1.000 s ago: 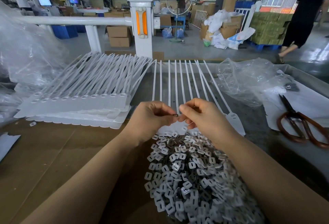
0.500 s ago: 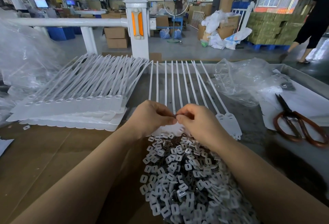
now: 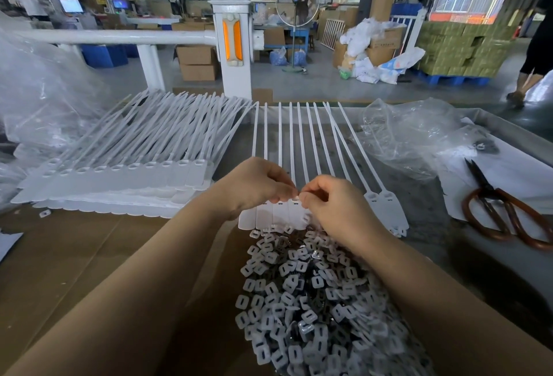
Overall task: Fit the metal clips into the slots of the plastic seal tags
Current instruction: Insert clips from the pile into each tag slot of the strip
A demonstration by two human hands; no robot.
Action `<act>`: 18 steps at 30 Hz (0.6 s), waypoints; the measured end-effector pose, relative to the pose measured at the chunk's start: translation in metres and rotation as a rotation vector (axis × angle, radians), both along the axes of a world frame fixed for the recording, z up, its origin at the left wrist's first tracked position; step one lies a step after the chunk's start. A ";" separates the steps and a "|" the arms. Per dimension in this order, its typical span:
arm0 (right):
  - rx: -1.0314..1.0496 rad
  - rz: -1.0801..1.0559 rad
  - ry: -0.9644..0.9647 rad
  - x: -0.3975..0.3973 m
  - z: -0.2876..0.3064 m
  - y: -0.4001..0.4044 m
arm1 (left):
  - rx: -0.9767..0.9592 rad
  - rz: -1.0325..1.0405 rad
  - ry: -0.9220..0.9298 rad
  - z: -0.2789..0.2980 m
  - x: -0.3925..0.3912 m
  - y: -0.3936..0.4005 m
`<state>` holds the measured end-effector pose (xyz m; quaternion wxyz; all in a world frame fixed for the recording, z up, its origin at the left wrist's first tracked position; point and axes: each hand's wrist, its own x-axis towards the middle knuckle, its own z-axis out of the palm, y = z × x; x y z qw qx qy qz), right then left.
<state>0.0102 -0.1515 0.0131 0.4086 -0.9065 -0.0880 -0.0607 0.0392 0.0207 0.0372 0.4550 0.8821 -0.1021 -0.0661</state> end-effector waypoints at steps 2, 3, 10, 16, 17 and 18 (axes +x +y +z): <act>-0.064 0.020 0.018 0.000 -0.001 0.000 | -0.055 0.084 -0.010 -0.005 0.003 0.004; -0.101 0.033 0.023 -0.001 -0.001 0.000 | -0.092 0.129 0.006 -0.007 0.004 0.006; -0.177 0.062 0.042 -0.002 -0.002 0.001 | -0.207 0.295 0.195 -0.013 0.009 0.005; -0.180 0.060 0.040 -0.001 -0.003 0.001 | -0.029 0.297 0.128 -0.015 0.013 -0.001; -0.181 0.059 0.040 -0.001 -0.003 0.001 | -0.011 0.296 0.127 -0.015 0.013 -0.001; -0.181 0.059 0.040 -0.001 -0.004 0.000 | 0.004 0.296 0.128 -0.015 0.013 -0.001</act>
